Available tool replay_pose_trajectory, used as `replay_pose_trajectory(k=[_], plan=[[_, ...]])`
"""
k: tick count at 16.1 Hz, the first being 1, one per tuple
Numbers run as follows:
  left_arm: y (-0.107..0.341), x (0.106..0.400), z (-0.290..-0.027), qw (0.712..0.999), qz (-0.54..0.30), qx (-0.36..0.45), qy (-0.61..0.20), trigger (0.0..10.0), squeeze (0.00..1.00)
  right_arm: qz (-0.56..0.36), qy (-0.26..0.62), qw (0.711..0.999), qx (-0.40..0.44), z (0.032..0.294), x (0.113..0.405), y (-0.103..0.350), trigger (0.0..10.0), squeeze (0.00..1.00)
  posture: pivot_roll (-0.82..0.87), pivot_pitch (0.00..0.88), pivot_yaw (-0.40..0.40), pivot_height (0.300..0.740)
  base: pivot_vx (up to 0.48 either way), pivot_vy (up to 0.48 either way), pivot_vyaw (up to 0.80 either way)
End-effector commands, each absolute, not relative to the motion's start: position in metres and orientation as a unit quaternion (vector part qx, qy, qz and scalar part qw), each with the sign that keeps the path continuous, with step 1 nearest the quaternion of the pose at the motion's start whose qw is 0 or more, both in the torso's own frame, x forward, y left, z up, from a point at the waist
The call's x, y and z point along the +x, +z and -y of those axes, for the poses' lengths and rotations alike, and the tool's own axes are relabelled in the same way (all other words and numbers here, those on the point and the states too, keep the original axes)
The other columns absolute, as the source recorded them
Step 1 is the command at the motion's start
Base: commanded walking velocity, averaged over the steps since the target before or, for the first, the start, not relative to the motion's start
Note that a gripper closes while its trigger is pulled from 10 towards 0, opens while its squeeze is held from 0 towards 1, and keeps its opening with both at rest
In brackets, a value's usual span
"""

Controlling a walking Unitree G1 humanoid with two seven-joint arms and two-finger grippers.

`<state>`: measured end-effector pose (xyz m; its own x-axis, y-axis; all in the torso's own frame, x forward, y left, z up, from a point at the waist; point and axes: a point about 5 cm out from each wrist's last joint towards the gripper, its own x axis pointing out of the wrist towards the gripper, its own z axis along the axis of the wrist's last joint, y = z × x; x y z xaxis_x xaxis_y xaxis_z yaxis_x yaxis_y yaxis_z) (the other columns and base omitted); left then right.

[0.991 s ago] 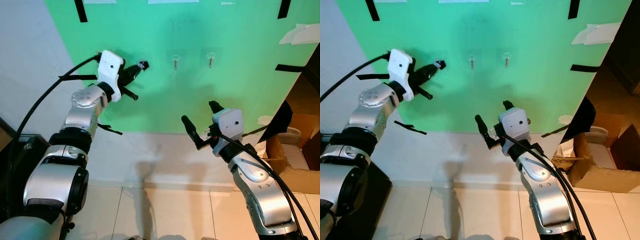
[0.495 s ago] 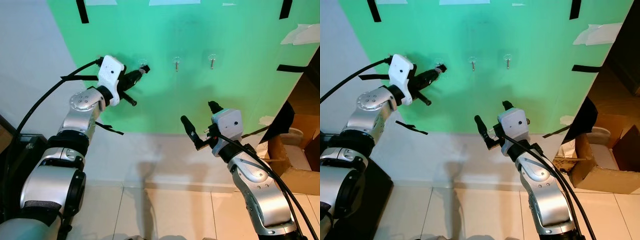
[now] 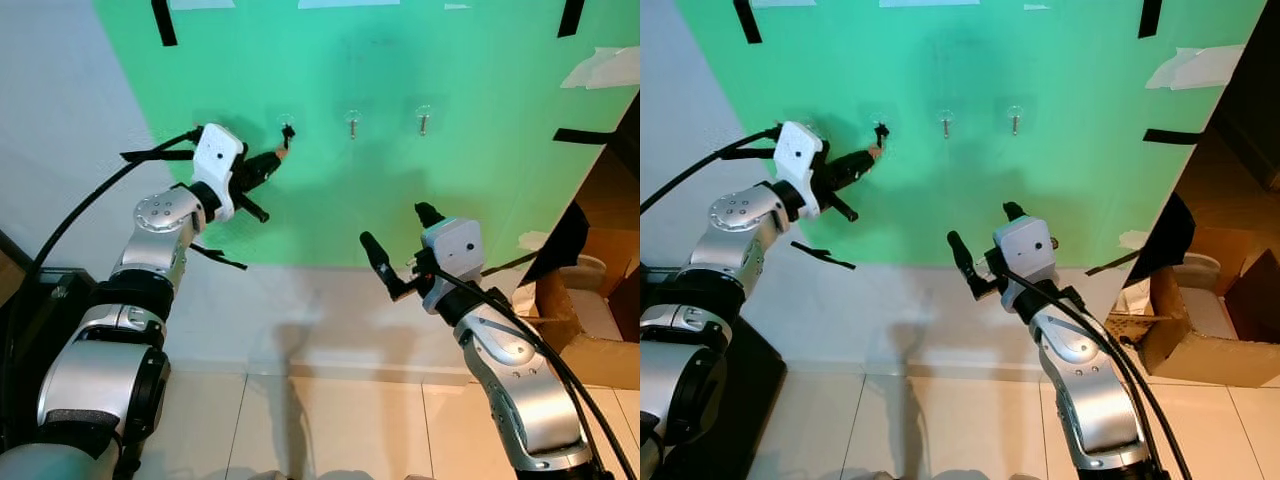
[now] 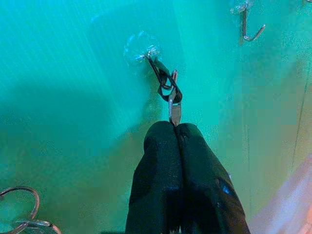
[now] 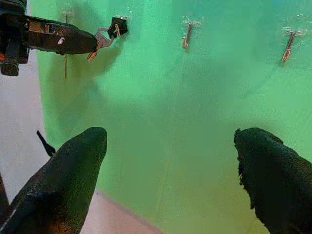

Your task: Hang keys on a hook

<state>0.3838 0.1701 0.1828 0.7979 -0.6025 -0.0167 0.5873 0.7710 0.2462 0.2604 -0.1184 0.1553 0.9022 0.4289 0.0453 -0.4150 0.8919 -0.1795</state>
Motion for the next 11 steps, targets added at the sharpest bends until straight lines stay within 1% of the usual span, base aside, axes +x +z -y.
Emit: replay_pose_trajectory(k=[1, 3, 6, 7, 8, 9, 11], plan=[[0.187, 0.384, -0.171, 0.937, 0.036, 0.13, -0.322, 10.0, 0.0, 0.048, 0.219, 0.971, -0.088, 0.116, 0.264, 0.158, 10.0, 0.0, -0.1, 0.0, 0.139, 0.74, 0.0, 0.0, 0.0], [0.188, 0.384, -0.17, 0.938, 0.039, 0.116, -0.323, 10.0, 0.0, 0.048, 0.219, 0.971, -0.088, 0.116, 0.264, 0.158, 10.0, 0.0, -0.1, 0.0, 0.141, 0.74, 0.0, 0.0, 0.0], [0.198, 0.384, -0.165, 0.932, 0.055, 0.064, -0.352, 10.0, 0.0, 0.048, 0.218, 0.971, -0.088, 0.116, 0.264, 0.158, 10.0, 0.0, -0.1, 0.0, 0.141, 0.74, 0.0, 0.0, 0.0], [0.2, 0.384, -0.164, 0.929, 0.054, 0.051, -0.363, 10.0, 0.0, 0.048, 0.217, 0.971, -0.088, 0.116, 0.264, 0.158, 10.0, 0.0, -0.1, 0.0, 0.144, 0.74, 0.0, 0.0, 0.0], [0.2, 0.381, -0.163, 0.915, 0.041, 0.03, -0.401, 10.0, 0.0, 0.048, 0.217, 0.971, -0.087, 0.115, 0.264, 0.158, 10.0, 0.0, -0.1, 0.0, 0.149, 0.74, 0.0, 0.0, 0.0], [0.2, 0.379, -0.163, 0.906, 0.033, 0.018, -0.421, 10.0, 0.0, 0.048, 0.217, 0.971, -0.086, 0.115, 0.264, 0.158, 10.0, 0.0, -0.1, 0.0, 0.153, 0.74, 0.0, 0.0, 0.0], [0.202, 0.38, -0.164, 0.907, 0.034, 0.005, -0.419, 10.0, 0.0, 0.048, 0.216, 0.971, -0.085, 0.114, 0.264, 0.157, 10.0, 0.0, -0.11, 0.0, 0.157, 0.74, 0.0, 0.0, 0.0]])
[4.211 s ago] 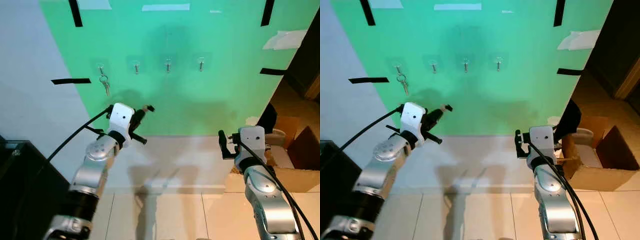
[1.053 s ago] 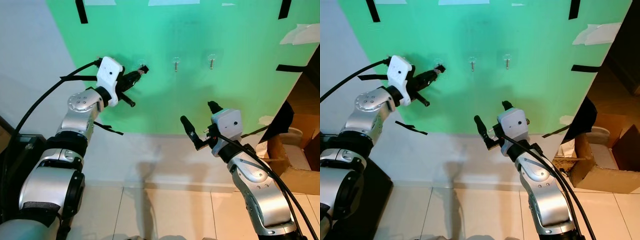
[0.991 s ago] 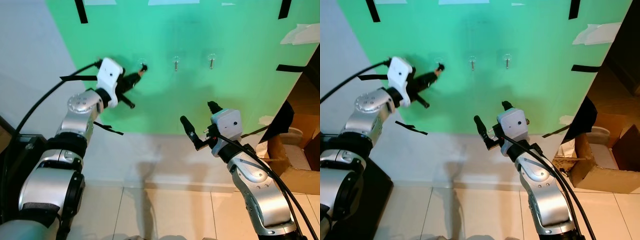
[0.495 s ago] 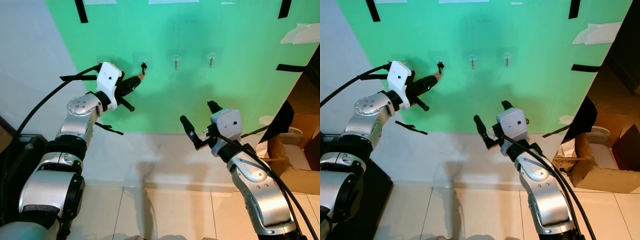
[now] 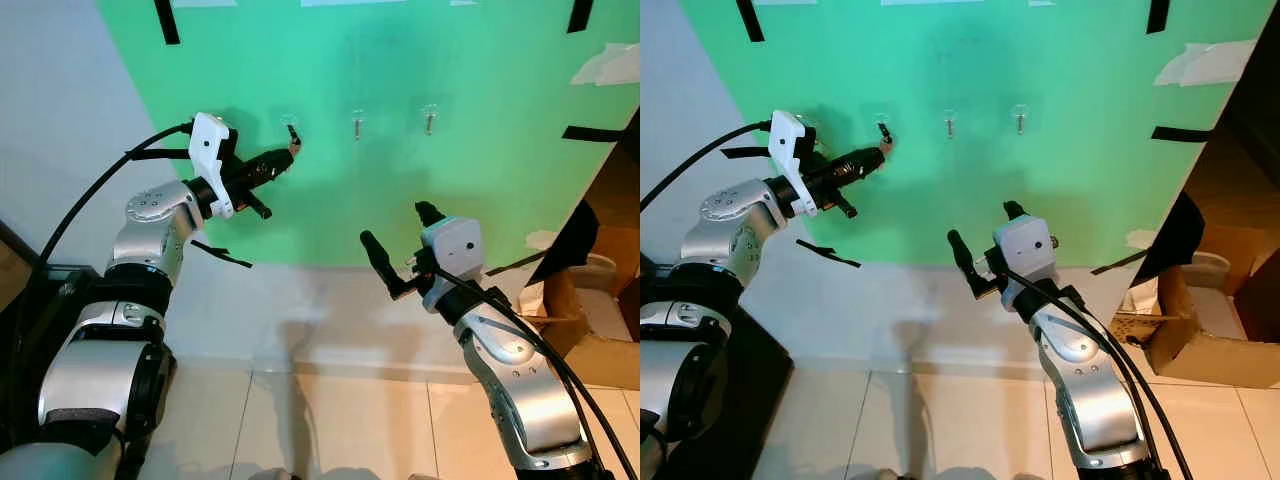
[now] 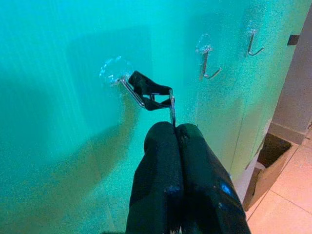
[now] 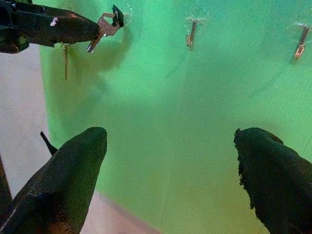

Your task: Hang keys on a hook

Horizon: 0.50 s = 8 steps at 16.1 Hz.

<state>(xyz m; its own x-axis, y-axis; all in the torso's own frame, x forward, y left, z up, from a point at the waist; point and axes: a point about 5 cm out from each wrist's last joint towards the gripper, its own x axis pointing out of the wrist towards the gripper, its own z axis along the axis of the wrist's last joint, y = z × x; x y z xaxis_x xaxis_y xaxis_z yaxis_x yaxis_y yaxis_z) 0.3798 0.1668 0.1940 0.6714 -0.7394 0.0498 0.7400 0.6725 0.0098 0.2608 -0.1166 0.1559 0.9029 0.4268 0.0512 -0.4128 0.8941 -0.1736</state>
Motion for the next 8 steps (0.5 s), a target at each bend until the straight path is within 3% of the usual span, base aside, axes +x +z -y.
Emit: replay_pose_trajectory(k=[1, 4, 8], plan=[[0.208, 0.384, -0.165, 0.912, 0.043, -0.029, -0.407, 10.0, 0.0, 0.048, 0.216, 0.972, -0.084, 0.114, 0.264, 0.157, 10.0, 0.0, -0.11, 0.0, 0.159, 0.74, 0.0, 0.0, 0.0], [0.216, 0.387, -0.165, 0.911, 0.051, -0.08, -0.402, 10.0, 0.0, 0.049, 0.215, 0.972, -0.084, 0.113, 0.264, 0.157, 10.0, 0.0, -0.11, 0.0, 0.162, 0.74, 0.0, 0.0, 0.0], [0.205, 0.388, -0.165, 0.921, 0.021, -0.065, -0.382, 10.0, 0.0, 0.049, 0.214, 0.972, -0.089, 0.114, 0.264, 0.156, 10.0, 0.0, -0.12, 0.0, 0.167, 0.74, 0.0, 0.0, 0.0]])
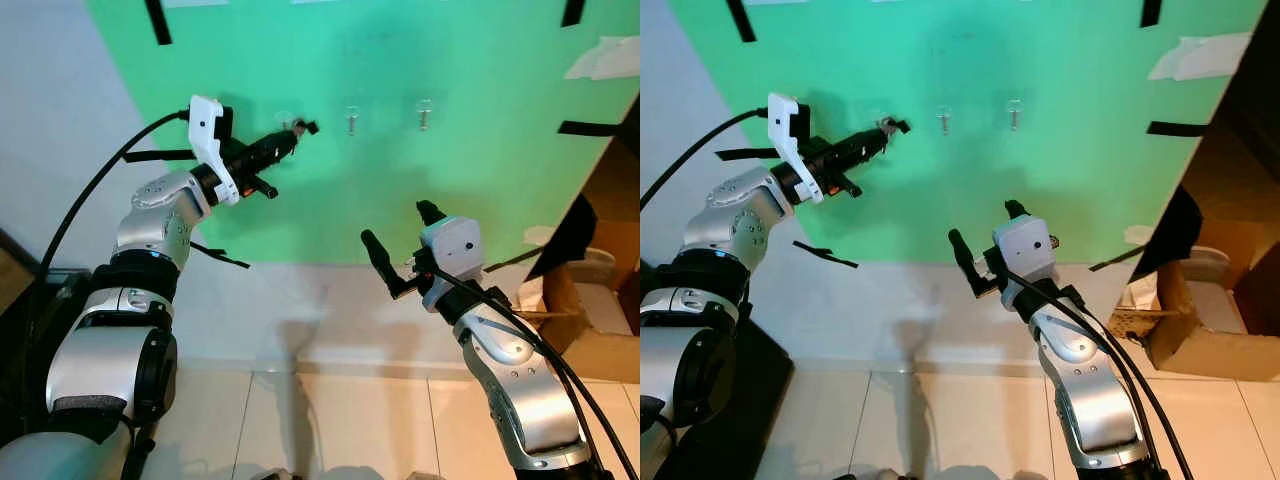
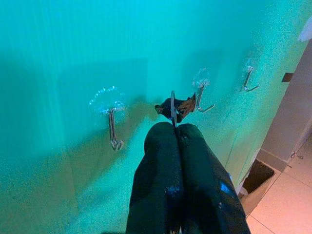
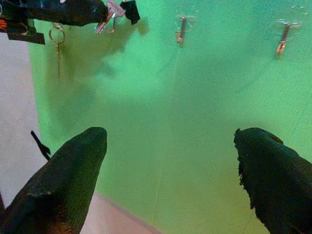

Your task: Hang keys on a hook

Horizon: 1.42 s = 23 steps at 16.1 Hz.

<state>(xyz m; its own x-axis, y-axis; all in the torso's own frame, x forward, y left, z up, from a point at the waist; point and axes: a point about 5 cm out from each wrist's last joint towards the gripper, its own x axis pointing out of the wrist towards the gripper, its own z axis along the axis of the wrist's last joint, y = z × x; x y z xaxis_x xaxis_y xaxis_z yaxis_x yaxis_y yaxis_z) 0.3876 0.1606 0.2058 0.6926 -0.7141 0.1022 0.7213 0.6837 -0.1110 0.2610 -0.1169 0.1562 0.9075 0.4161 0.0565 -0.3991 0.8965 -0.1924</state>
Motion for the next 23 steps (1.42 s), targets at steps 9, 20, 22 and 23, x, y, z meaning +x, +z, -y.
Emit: replay_pose_trajectory(k=[9, 20, 22, 23], plan=[[0.202, 0.397, -0.183, 0.955, -0.024, -0.095, -0.281, 10.0, 0.0, 0.049, 0.222, 0.969, -0.093, 0.111, 0.265, 0.155, 10.0, 0.0, -0.11, 0.0, 0.159, 0.74, 0.0, 0.0, 0.0], [0.158, 0.377, -0.162, 0.915, -0.144, 0.022, -0.376, 10.0, 0.0, 0.047, 0.22, 0.97, -0.09, 0.111, 0.264, 0.154, 10.0, 0.0, -0.1, 0.0, 0.159, 0.74, 0.0, 0.0, 0.0], [0.149, 0.374, -0.172, 0.916, -0.185, 0.057, -0.351, 10.0, 0.0, 0.044, 0.219, 0.971, -0.088, 0.112, 0.264, 0.153, 10.0, 0.0, -0.11, 0.0, 0.164, 0.74, 0.0, 0.0, 0.0], [0.129, 0.368, -0.183, 0.898, -0.245, 0.144, -0.335, 10.0, 0.0, 0.042, 0.221, 0.971, -0.087, 0.111, 0.264, 0.152, 10.0, 0.0, -0.11, 0.0, 0.164, 0.74, 0.0, 0.0, 0.0]])
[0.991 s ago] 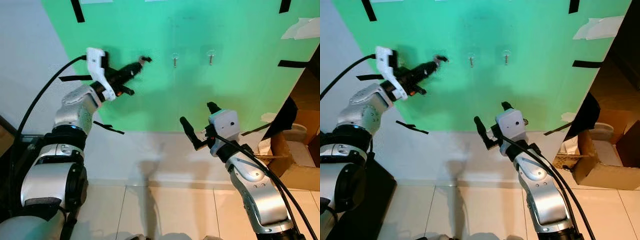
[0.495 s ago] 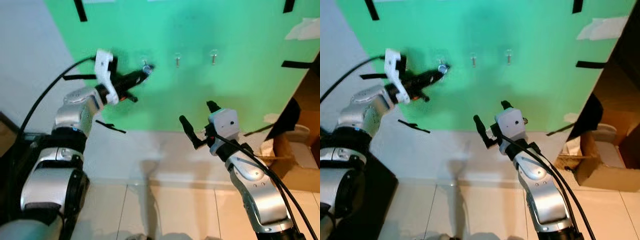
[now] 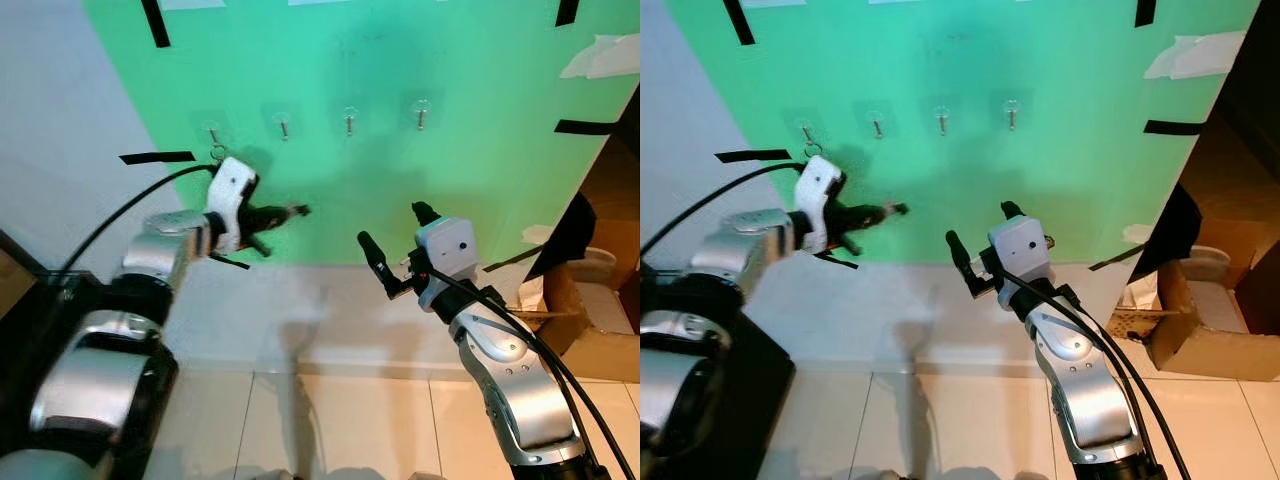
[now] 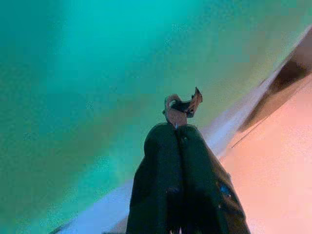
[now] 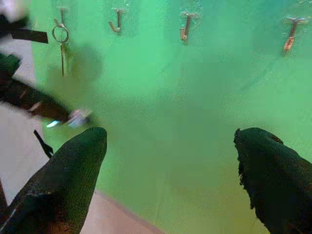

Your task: Hang keys on a hook

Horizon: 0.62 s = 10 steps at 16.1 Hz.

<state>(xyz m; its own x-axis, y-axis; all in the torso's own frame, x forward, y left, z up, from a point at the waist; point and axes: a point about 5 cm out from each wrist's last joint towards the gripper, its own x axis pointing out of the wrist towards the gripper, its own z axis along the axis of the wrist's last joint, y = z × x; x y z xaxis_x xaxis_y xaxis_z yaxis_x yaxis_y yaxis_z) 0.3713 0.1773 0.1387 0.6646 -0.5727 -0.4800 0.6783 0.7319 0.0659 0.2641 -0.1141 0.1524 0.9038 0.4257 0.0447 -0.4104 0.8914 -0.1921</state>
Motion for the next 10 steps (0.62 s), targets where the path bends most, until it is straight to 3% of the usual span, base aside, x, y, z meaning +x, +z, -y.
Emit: replay_pose_trajectory(k=[1, 6, 10], plan=[[0.115, 0.361, -0.191, 0.876, -0.289, 0.186, -0.339, 10.0, 0.0, 0.041, 0.224, 0.97, -0.088, 0.111, 0.264, 0.152, 10.0, 0.0, -0.11, 0.0, 0.164, 0.74, 0.0, 0.0, 0.0], [0.13, 0.366, -0.189, 0.9, -0.259, 0.092, -0.337, 10.0, 0.0, 0.039, 0.225, 0.969, -0.09, 0.111, 0.264, 0.152, 10.0, 0.0, -0.11, 0.0, 0.159, 0.74, 0.0, 0.0, 0.0], [0.179, 0.379, -0.188, 0.915, -0.172, -0.078, -0.357, 10.0, 0.0, 0.038, 0.227, 0.969, -0.089, 0.11, 0.265, 0.151, 10.0, 0.0, -0.1, 0.0, 0.156, 0.74, 0.0, 0.0, 0.0]])
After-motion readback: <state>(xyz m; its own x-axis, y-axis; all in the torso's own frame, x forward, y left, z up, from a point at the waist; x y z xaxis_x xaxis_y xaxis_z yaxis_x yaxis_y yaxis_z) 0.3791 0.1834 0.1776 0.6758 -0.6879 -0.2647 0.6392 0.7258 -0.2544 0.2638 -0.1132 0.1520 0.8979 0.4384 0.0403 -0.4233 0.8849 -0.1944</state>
